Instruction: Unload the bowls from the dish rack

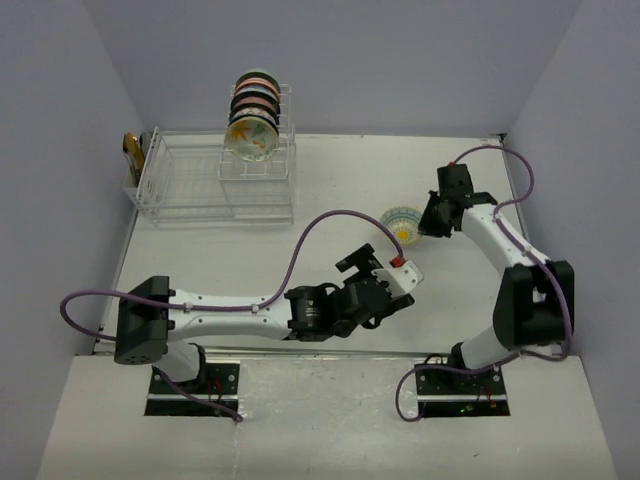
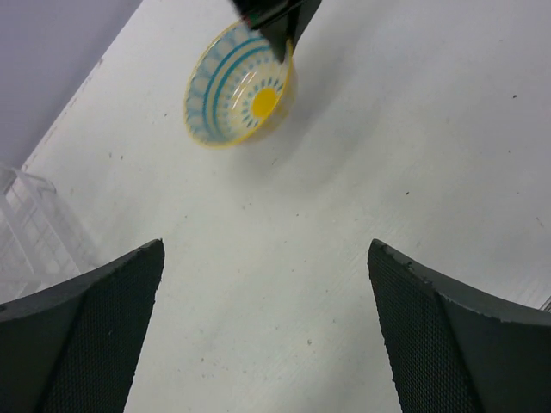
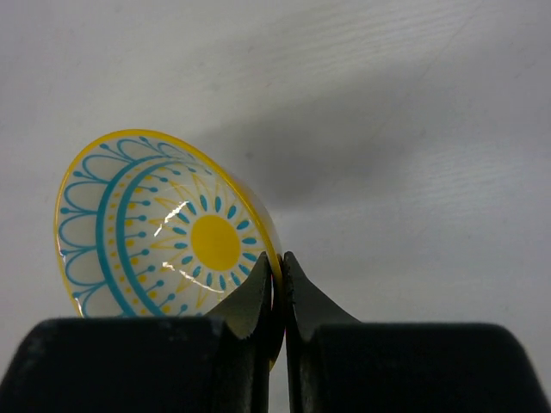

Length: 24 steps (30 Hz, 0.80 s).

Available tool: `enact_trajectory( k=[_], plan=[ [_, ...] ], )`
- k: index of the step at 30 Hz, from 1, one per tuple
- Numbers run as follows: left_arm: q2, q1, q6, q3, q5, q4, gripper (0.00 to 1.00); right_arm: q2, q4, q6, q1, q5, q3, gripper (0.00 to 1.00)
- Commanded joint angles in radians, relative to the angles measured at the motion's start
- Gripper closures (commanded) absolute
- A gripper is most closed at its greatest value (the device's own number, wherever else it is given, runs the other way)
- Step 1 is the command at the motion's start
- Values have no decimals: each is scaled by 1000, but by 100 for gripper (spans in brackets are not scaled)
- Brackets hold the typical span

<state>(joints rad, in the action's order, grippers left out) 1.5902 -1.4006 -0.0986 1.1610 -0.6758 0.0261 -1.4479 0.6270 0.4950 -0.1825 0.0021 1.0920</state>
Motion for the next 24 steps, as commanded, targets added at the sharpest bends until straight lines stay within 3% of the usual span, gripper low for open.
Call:
enact_trajectory(
  k=[1, 3, 6, 13, 14, 20, 24],
  plan=[
    [-108, 8, 263, 26, -172, 144, 0, -177, -180, 91, 118, 26, 89, 100],
    [-125, 38, 459, 77, -244, 338, 0, -270, -197, 140, 175, 42, 161, 100],
    [-171, 97, 629, 129, -275, 560, 0, -420, -187, 166, 241, 18, 258, 100],
    [-329, 210, 787, 105, -271, 663, 0, -577, -78, 191, 316, -57, 414, 97],
    [-343, 247, 793, 105, -265, 664, 0, -586, -64, 189, 321, -59, 425, 85],
    [-423, 379, 794, 126, -262, 641, 0, -528, -81, 178, 321, -16, 375, 49],
    [-421, 501, 740, 175, -156, 591, 0, -423, -98, 165, 319, -13, 326, 45]
  ],
)
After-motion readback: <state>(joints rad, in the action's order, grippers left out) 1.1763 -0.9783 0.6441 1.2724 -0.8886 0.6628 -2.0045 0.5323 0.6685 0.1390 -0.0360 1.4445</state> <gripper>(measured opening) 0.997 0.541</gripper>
